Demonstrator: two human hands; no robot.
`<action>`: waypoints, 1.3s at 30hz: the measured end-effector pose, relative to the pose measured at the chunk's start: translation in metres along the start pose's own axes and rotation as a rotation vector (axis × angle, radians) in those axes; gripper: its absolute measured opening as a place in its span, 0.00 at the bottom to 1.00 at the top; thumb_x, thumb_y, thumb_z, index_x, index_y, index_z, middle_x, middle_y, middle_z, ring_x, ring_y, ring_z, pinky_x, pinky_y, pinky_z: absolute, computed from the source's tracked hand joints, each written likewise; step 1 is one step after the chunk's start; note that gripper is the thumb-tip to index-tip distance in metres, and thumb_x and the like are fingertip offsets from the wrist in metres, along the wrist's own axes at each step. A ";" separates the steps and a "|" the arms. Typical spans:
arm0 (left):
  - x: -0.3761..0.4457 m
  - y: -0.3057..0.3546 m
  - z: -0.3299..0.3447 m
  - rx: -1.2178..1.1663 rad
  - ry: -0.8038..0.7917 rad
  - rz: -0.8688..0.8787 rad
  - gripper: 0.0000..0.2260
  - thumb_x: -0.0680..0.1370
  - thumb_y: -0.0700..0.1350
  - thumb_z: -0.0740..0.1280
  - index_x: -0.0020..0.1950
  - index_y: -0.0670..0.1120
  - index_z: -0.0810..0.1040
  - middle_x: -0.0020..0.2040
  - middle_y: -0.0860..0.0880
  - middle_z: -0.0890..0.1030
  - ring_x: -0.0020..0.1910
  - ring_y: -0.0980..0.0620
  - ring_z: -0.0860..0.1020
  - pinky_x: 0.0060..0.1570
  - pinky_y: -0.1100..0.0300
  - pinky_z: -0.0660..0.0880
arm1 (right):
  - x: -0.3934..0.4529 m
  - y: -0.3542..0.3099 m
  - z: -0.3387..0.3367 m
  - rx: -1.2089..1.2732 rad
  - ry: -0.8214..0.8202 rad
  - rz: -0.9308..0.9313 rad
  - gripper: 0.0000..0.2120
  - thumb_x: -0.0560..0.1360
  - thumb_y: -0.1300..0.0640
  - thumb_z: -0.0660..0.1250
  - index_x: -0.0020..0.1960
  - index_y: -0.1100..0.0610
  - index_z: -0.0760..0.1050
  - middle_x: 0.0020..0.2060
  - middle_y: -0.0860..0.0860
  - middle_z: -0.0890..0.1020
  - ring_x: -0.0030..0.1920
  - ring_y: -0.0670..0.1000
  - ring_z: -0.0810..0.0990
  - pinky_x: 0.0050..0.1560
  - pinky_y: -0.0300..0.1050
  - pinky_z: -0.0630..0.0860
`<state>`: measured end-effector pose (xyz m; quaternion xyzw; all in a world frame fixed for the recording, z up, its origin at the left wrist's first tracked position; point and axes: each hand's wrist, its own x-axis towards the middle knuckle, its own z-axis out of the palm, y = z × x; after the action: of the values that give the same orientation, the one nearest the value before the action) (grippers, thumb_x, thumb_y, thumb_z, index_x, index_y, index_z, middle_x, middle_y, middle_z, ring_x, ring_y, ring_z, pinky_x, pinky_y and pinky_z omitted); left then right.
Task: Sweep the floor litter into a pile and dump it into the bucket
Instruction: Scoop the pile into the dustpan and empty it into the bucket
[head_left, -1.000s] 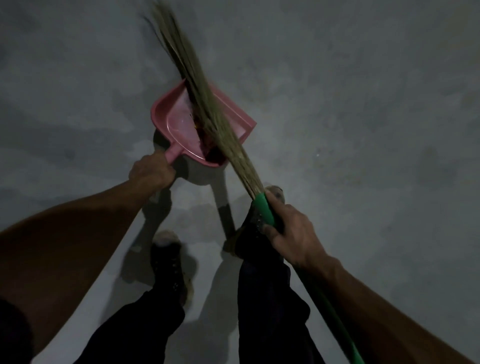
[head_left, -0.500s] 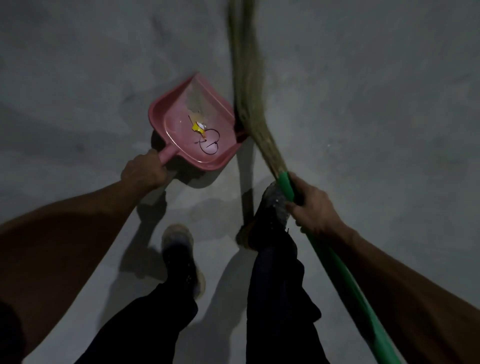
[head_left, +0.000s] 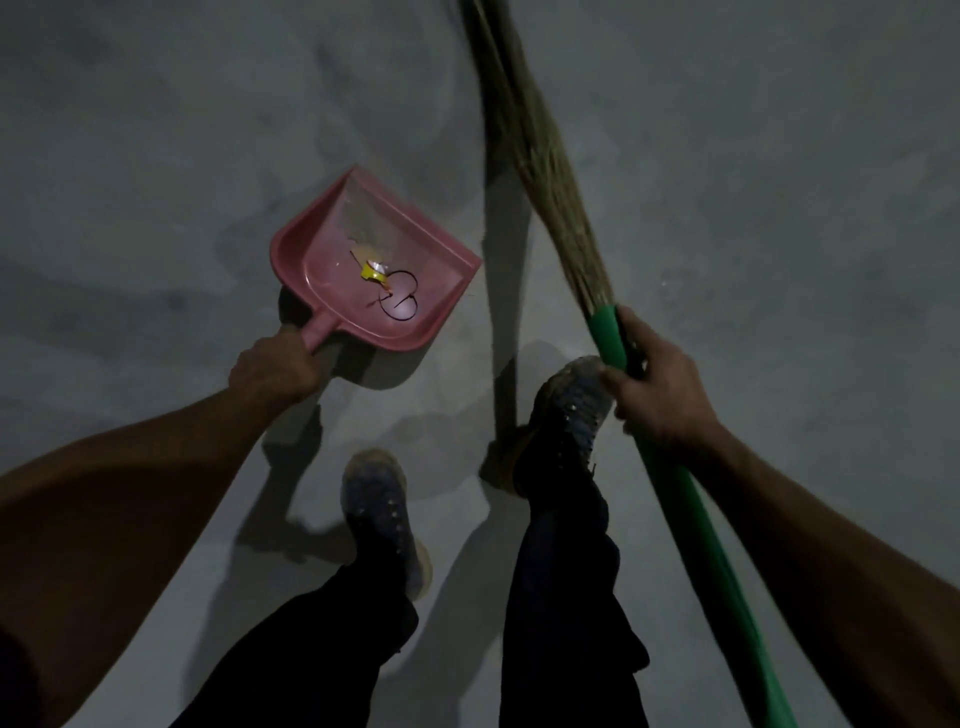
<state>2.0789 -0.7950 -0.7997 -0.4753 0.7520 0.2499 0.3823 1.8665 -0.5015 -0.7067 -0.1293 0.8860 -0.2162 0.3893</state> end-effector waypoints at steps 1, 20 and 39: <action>0.000 -0.005 0.000 -0.004 -0.005 0.006 0.14 0.80 0.48 0.64 0.60 0.38 0.70 0.47 0.41 0.74 0.41 0.44 0.74 0.40 0.54 0.69 | 0.011 -0.010 0.000 0.000 -0.006 -0.004 0.33 0.76 0.60 0.67 0.77 0.46 0.60 0.59 0.53 0.77 0.45 0.55 0.80 0.49 0.52 0.82; -0.048 -0.034 0.002 -0.177 0.082 -0.115 0.17 0.82 0.44 0.60 0.69 0.38 0.65 0.60 0.35 0.75 0.56 0.36 0.76 0.52 0.48 0.72 | -0.112 -0.029 0.052 -0.027 -0.110 -0.100 0.34 0.78 0.51 0.64 0.80 0.49 0.52 0.73 0.51 0.69 0.67 0.56 0.73 0.65 0.50 0.72; -0.450 -0.146 -0.042 -0.404 0.413 -0.045 0.10 0.81 0.44 0.58 0.59 0.39 0.69 0.54 0.34 0.74 0.50 0.34 0.76 0.51 0.44 0.74 | -0.364 -0.136 -0.095 0.057 -0.104 -0.146 0.26 0.79 0.53 0.66 0.73 0.56 0.62 0.46 0.56 0.78 0.36 0.54 0.80 0.28 0.43 0.78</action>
<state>2.3122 -0.6521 -0.4113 -0.5990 0.7383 0.2840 0.1242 2.0455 -0.4492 -0.3529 -0.1932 0.8463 -0.2622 0.4216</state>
